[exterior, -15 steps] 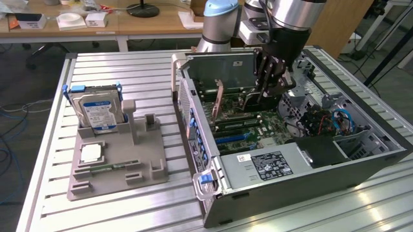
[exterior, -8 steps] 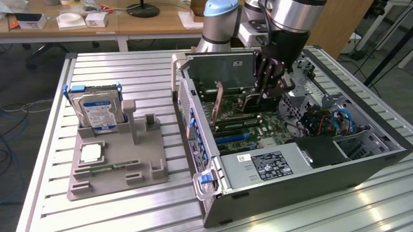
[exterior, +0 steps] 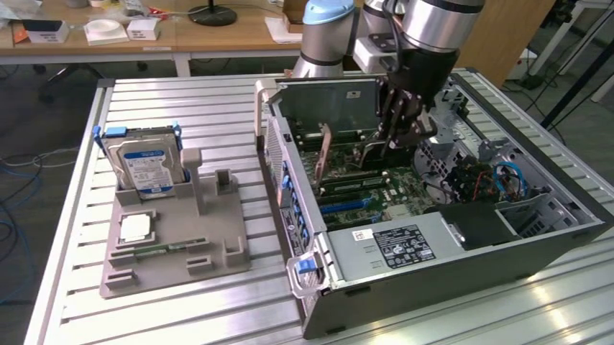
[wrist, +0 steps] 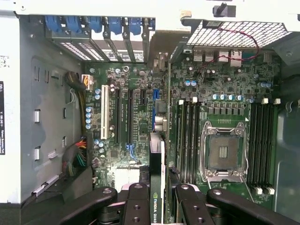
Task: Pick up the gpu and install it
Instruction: 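Insert the gpu into the slot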
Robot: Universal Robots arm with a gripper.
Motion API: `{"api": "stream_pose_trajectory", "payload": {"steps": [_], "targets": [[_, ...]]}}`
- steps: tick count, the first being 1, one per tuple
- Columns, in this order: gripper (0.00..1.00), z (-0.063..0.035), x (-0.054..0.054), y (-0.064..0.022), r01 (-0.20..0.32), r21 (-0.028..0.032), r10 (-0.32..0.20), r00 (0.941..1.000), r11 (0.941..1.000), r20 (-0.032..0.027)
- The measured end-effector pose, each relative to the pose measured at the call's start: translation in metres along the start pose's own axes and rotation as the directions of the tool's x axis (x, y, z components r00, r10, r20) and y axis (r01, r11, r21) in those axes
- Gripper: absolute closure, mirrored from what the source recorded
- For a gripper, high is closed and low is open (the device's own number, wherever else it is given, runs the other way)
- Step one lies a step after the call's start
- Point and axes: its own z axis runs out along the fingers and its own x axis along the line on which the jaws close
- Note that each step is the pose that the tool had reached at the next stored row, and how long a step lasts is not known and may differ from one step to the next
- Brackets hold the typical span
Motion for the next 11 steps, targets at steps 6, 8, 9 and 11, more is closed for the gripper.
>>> {"api": "stream_pose_trajectory", "payload": {"steps": [6,8,9,11], "targets": [[0.74,0.0056,0.000,-0.0001,0.000,0.0000,0.000,1.0000,1.0000,0.0000],[0.74,0.0082,0.000,0.0000,0.000,0.0000,0.000,1.0000,1.0000,0.0000],[0.74,0.0095,0.000,0.0001,0.000,0.0001,0.000,1.0000,1.0000,0.0000],[0.74,0.0119,0.000,0.0003,0.000,0.0000,0.000,1.0000,1.0000,-0.0001]]}}
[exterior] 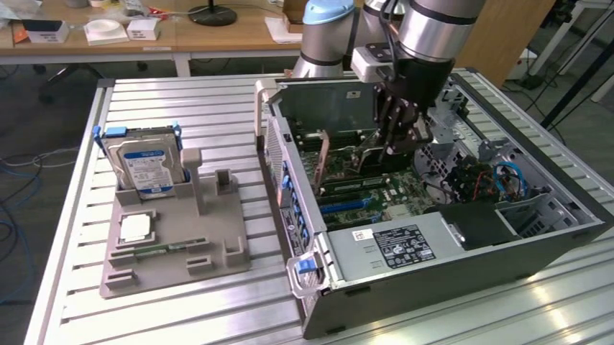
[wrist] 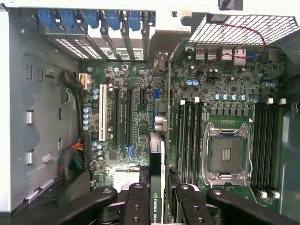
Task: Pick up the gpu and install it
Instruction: 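Insert the gpu into the slot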
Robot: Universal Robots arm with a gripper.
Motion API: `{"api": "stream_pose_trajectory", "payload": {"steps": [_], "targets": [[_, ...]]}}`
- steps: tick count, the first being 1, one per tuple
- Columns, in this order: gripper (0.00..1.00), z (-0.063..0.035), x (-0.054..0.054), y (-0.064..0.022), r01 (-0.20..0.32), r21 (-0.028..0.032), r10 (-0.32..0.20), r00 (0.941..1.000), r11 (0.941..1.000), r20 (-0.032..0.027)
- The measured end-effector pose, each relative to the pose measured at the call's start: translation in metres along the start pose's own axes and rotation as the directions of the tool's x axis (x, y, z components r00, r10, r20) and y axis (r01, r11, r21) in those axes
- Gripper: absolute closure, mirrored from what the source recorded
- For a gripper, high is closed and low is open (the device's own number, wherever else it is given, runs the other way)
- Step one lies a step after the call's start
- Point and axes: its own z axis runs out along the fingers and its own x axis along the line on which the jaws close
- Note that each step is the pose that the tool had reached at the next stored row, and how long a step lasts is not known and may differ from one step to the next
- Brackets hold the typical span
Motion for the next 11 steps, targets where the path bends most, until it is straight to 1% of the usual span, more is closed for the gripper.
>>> {"api": "stream_pose_trajectory", "payload": {"steps": [11], "targets": [[0.74,0.0158,0.000,0.0025,0.000,0.0001,0.000,1.0000,1.0000,-0.0001]]}}
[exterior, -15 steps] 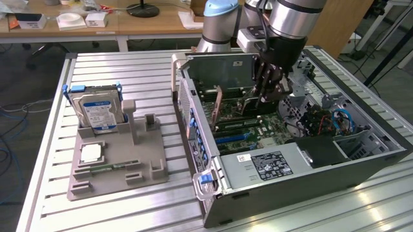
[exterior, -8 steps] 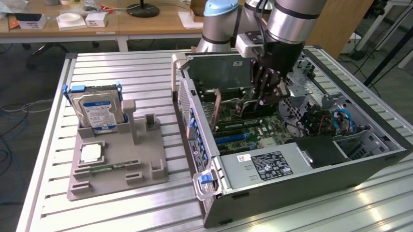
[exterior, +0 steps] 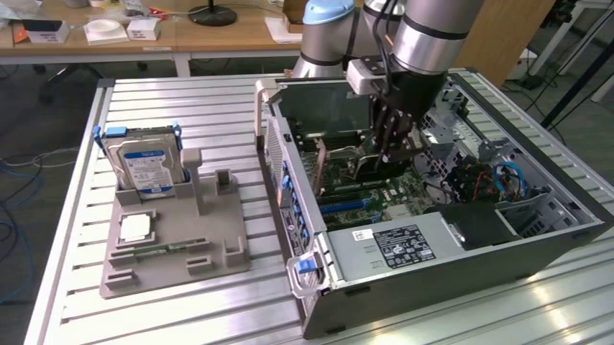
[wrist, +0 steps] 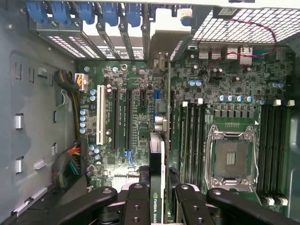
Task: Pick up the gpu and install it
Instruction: 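Insert the gpu into the slot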
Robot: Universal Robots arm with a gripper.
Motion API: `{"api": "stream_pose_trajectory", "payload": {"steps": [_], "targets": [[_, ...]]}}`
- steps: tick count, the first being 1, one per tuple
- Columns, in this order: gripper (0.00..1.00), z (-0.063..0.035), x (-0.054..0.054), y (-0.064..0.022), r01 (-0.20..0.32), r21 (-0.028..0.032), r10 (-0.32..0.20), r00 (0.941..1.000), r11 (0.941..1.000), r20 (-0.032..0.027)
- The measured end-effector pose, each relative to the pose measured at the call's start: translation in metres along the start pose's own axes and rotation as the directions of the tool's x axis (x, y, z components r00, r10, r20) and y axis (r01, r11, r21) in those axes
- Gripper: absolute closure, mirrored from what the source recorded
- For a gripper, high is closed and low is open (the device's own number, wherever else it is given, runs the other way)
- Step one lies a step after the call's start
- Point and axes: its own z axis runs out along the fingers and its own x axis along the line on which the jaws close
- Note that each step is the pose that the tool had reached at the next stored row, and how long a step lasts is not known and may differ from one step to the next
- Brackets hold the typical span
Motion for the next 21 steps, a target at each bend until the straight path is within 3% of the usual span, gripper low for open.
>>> {"api": "stream_pose_trajectory", "payload": {"steps": [21], "targets": [[0.74,0.0257,0.000,0.0124,0.000,-0.0001,0.000,1.0000,1.0000,-0.0007]]}}
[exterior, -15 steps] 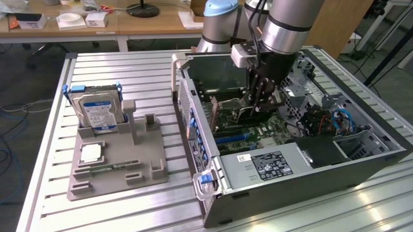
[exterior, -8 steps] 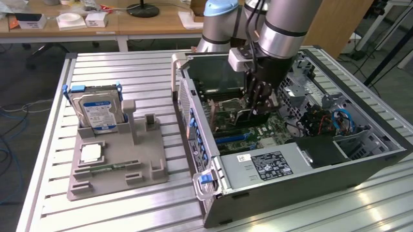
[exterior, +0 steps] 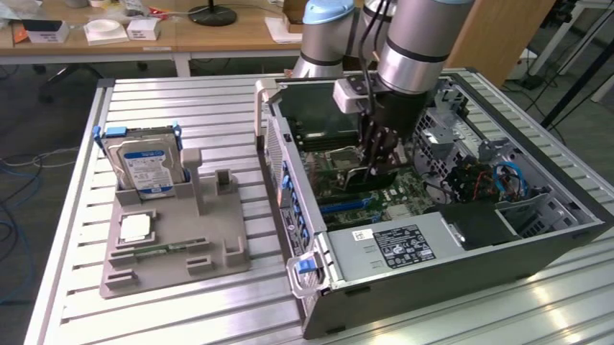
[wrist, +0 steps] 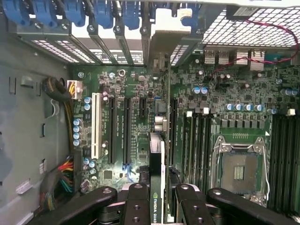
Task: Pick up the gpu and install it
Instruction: 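Insert the gpu into the slot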
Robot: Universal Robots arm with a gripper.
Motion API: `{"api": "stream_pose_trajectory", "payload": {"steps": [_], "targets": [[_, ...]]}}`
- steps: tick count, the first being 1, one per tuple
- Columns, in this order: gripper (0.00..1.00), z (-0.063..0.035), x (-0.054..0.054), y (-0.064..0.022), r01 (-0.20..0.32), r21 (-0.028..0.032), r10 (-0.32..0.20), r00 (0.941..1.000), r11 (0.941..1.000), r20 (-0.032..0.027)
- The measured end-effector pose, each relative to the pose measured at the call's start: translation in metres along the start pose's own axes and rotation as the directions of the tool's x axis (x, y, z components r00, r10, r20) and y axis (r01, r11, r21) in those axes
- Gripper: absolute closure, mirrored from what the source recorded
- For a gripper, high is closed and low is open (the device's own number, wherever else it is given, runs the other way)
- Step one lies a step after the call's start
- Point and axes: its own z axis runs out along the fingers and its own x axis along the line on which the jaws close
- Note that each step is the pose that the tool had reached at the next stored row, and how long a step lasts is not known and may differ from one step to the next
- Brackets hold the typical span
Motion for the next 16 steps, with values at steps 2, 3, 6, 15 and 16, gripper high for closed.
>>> {"api": "stream_pose_trajectory", "payload": {"steps": [2,3,6,15,16], "targets": [[0.74,0.0020,0.000,0.0013,0.000,0.0000,0.000,1.0000,1.0000,-0.0001],[0.74,0.0030,0.000,0.0019,0.000,0.0000,0.000,1.0000,1.0000,-0.0001],[0.74,0.0055,0.000,0.0036,0.000,0.0000,0.000,1.0000,1.0000,-0.0006],[0.74,0.0119,0.000,0.0083,0.000,0.0000,0.000,1.0000,1.0000,-0.0019],[0.74,0.0123,0.000,0.0087,0.000,0.0000,0.000,1.0000,1.0000,-0.0020]]}}
